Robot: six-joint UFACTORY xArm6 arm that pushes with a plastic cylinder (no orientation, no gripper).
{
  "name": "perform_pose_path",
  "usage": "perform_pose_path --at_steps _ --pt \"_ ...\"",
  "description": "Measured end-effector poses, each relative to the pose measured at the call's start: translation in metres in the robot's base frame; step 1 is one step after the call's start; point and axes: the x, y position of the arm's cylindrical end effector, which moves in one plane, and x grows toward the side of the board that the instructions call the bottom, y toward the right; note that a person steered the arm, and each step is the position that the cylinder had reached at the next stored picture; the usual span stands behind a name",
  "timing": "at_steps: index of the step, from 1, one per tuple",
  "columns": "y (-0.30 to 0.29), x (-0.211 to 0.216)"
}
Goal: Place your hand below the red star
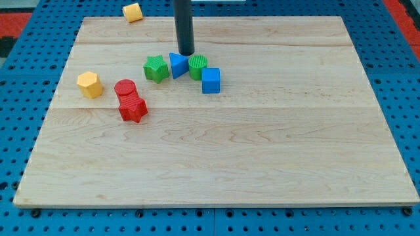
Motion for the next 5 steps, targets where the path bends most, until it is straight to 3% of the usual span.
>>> perform_pose_path --at_steps 3,4,5 --pt "0.119 0.061" --pt "0.101 0.137" --pt "0.008 0.167"
